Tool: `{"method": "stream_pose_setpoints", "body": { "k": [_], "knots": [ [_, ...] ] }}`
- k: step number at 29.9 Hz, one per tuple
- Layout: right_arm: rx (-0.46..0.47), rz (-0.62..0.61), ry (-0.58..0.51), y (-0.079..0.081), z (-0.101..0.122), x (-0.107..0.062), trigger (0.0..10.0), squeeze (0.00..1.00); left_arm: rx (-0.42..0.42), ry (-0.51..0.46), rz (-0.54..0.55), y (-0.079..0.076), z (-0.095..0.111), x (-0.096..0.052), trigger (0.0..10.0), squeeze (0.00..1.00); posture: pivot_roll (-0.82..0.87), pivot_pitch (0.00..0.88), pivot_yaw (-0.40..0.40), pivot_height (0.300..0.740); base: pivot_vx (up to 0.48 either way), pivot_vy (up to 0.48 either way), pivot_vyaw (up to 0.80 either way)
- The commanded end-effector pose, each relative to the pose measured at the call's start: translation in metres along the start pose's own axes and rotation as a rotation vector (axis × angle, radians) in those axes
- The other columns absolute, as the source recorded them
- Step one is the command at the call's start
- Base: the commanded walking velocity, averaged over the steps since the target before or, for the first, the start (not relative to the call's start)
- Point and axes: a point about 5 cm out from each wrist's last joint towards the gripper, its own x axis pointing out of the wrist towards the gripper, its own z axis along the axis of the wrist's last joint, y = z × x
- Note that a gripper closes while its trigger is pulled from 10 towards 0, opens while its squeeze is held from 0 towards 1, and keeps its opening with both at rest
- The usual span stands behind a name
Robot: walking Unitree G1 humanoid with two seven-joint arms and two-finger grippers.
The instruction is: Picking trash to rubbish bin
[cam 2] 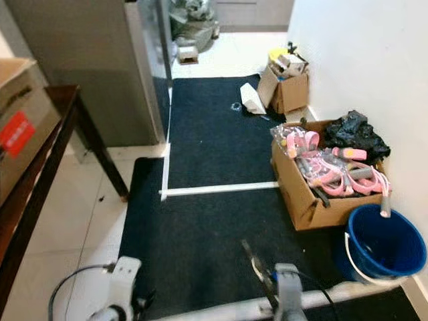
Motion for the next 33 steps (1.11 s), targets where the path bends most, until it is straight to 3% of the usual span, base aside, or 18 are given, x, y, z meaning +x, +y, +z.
{"method": "stream_pose_setpoints", "body": {
  "k": [1,24,33],
  "knots": [
    [0.005,0.013,-0.015,0.0053,0.0058,0.0013,10.0,0.00,-0.007,0.053,-0.002,-0.0015,-0.0154,-0.0050,10.0,0.00,-0.04,0.102,0.003,0.740,0.469,0.000,0.00],
    [-0.002,0.022,-0.015,0.0081,0.0069,0.0017,10.0,0.00,-0.002,0.057,0.010,-0.0003,-0.0166,-0.0057,10.0,0.00,-0.04,0.096,0.004,0.740,0.466,0.000,0.00],
    [-0.013,0.028,-0.012,0.0082,0.0071,0.0018,10.0,0.00,0.009,0.068,0.037,0.0019,-0.0197,-0.0071,10.0,0.00,-0.04,0.092,0.001,0.740,0.000,0.000,0.00]
  ]
}}
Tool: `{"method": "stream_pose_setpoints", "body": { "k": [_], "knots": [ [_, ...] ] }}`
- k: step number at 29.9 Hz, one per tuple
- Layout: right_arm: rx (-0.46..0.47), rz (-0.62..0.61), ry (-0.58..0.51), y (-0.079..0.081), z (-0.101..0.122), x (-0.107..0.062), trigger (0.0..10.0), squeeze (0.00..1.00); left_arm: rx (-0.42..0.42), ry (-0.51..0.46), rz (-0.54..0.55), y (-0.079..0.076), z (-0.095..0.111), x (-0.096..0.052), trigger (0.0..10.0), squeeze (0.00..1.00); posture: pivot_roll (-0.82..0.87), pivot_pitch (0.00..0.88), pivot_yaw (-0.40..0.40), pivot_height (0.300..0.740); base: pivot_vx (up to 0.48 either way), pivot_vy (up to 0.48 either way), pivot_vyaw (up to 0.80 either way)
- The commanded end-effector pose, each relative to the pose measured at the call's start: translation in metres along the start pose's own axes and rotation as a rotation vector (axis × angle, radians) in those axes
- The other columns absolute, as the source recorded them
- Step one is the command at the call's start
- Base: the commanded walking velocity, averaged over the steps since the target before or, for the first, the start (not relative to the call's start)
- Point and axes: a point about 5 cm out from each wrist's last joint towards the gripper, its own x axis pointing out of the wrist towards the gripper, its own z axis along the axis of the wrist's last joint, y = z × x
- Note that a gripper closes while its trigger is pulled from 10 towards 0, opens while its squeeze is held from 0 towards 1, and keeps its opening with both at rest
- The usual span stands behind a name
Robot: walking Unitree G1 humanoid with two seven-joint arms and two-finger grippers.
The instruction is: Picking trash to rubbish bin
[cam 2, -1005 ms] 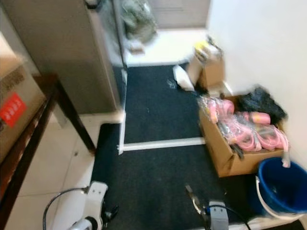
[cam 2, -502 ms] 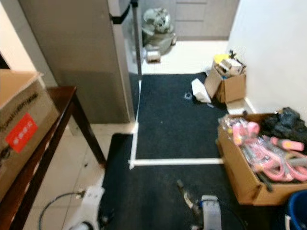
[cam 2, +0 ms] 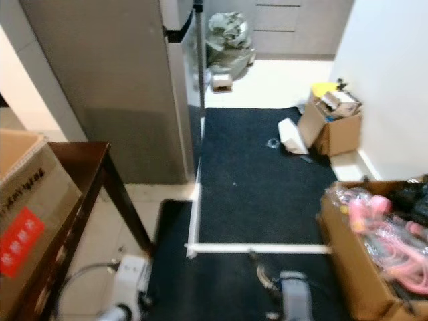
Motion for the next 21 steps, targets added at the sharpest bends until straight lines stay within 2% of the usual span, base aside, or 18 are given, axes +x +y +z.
{"method": "stream_pose_setpoints", "body": {
  "k": [1,13,15,21],
  "knots": [
    [0.002,0.009,0.029,0.0027,-0.0084,-0.0009,10.0,0.00,-0.005,0.054,0.010,0.0015,-0.0164,-0.0062,10.0,0.00,-0.04,0.092,0.001,0.740,0.000,0.000,0.00],
    [-0.070,0.060,0.053,0.0081,-0.0129,-0.0014,10.0,0.00,-0.001,0.051,0.016,0.0030,-0.0204,-0.0094,10.0,0.00,-0.03,0.089,0.000,0.740,0.000,0.000,0.00],
    [-0.097,0.067,0.054,0.0094,-0.0133,-0.0014,10.0,0.00,0.006,0.053,0.016,0.0033,-0.0207,-0.0097,10.0,0.00,-0.03,0.088,-0.001,0.740,0.000,0.000,0.80],
    [-0.096,0.067,0.054,0.0098,-0.0136,-0.0015,10.0,0.00,0.011,0.052,0.014,0.0032,-0.0205,-0.0096,10.0,0.00,-0.03,0.090,0.001,0.740,0.000,0.000,0.80]
  ]
}}
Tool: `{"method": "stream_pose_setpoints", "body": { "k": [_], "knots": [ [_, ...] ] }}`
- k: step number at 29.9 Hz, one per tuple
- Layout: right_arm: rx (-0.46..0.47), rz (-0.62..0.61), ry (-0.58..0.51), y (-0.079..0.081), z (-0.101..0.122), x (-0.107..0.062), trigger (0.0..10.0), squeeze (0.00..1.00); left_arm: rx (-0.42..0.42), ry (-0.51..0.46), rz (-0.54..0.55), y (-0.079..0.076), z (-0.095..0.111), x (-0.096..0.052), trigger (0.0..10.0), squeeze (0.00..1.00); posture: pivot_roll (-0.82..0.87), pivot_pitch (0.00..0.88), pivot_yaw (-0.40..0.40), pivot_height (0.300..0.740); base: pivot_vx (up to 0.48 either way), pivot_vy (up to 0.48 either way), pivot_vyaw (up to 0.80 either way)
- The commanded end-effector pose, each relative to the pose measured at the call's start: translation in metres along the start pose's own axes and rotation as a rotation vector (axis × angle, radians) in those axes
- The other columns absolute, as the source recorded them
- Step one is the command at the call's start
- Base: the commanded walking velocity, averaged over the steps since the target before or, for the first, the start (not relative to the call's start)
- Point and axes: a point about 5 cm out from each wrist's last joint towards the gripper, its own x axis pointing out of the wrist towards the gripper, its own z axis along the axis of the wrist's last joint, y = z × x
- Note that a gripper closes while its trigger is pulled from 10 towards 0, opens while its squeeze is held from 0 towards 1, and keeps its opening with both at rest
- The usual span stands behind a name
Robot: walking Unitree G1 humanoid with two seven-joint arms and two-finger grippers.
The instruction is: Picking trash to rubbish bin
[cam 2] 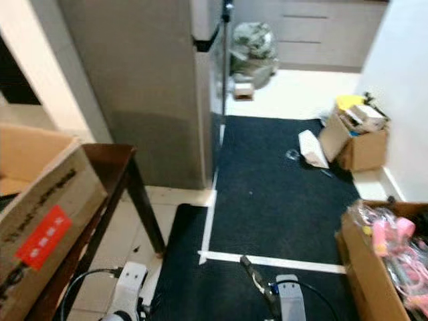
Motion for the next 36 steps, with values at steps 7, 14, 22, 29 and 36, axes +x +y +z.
{"method": "stream_pose_setpoints", "body": {
  "k": [7,14,22,29,36],
  "knots": [
    [-0.008,0.003,0.028,0.0000,-0.0087,-0.0013,10.0,0.00,0.015,0.014,0.009,0.0041,-0.0047,-0.0030,10.0,0.00,-0.03,0.095,0.002,0.740,0.000,0.000,0.80],
    [0.050,-0.031,0.035,-0.0043,-0.0120,-0.0023,10.0,0.00,0.011,0.012,0.008,0.0032,-0.0060,-0.0036,10.0,0.00,-0.03,0.100,0.003,0.740,0.000,0.000,0.46],
    [0.041,-0.024,0.035,-0.0043,-0.0123,-0.0024,10.0,0.00,0.028,0.004,-0.011,0.0016,-0.0038,-0.0030,10.0,0.00,-0.04,0.106,0.004,0.740,0.000,-0.093,0.00],
    [0.048,-0.025,0.031,-0.0035,-0.0115,-0.0022,10.0,0.00,0.023,0.007,-0.010,0.0015,-0.0044,-0.0030,10.0,0.00,-0.04,0.109,0.005,0.740,0.000,-0.480,0.00],
    [0.049,-0.025,0.031,-0.0036,-0.0111,-0.0021,10.0,0.00,0.017,0.008,-0.003,0.0022,-0.0039,-0.0028,10.0,0.00,-0.04,0.114,0.003,0.740,0.000,-0.468,0.00]
  ]
}}
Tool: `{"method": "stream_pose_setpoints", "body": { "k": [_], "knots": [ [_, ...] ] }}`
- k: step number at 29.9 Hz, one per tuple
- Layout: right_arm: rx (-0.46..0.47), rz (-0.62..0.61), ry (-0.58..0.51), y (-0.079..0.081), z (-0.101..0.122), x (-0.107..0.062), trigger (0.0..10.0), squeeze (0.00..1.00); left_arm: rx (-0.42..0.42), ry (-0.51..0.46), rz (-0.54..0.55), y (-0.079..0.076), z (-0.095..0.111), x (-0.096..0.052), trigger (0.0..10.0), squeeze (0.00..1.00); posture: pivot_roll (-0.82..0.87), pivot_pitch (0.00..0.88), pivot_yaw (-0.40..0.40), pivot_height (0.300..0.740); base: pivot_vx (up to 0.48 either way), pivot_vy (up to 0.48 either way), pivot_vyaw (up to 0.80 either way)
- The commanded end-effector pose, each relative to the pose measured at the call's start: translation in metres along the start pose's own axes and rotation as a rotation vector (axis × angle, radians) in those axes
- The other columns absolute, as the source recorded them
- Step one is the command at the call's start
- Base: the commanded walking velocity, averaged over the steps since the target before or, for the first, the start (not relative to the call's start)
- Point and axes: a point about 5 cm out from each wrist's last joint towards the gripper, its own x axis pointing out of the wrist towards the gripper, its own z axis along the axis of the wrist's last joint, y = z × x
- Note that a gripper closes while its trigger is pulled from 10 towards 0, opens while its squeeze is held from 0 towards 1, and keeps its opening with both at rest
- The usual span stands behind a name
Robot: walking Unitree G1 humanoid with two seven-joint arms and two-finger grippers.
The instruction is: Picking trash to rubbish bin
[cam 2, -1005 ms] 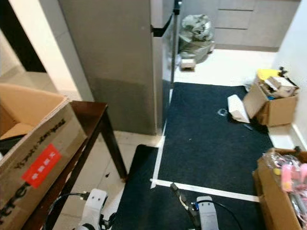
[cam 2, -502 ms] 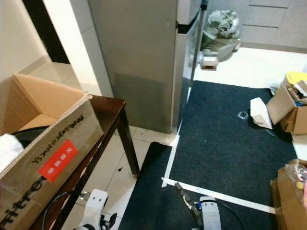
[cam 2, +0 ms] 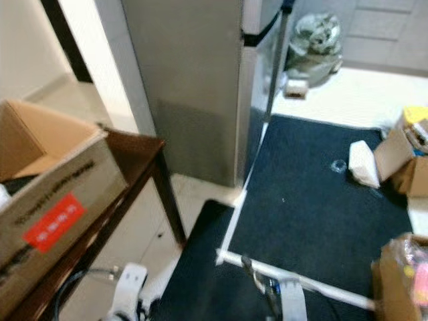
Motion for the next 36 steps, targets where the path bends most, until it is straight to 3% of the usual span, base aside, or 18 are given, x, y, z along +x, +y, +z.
{"method": "stream_pose_setpoints", "body": {
  "k": [1,10,17,21,36],
  "knots": [
    [0.019,0.006,0.032,0.004,-0.011,-0.001,10.0,0.00,-0.009,0.030,0.011,0.003,-0.008,-0.004,10.0,0.00,-0.04,0.114,0.003,0.740,0.000,-0.394,0.00],
    [0.020,0.007,0.026,0.004,-0.008,-0.001,10.0,0.00,-0.013,0.057,0.101,0.011,-0.008,-0.003,10.0,0.00,-0.04,0.117,0.004,0.740,0.000,-0.044,0.00],
    [-0.021,0.033,0.023,0.007,-0.004,0.000,10.0,0.00,-0.022,0.045,0.095,0.010,-0.004,-0.001,10.0,0.00,-0.03,0.118,0.003,0.740,0.000,0.000,0.00],
    [-0.115,0.068,0.026,0.013,-0.004,0.001,10.0,0.00,-0.021,0.043,0.096,0.010,-0.004,-0.001,10.0,0.00,-0.03,0.118,0.002,0.740,0.000,0.000,0.80],
    [-0.140,0.113,0.008,0.018,-0.001,0.001,10.0,0.00,-0.014,0.077,0.108,0.011,-0.016,-0.006,10.0,0.00,-0.02,0.117,0.003,0.740,0.000,0.000,0.80]
  ]
}}
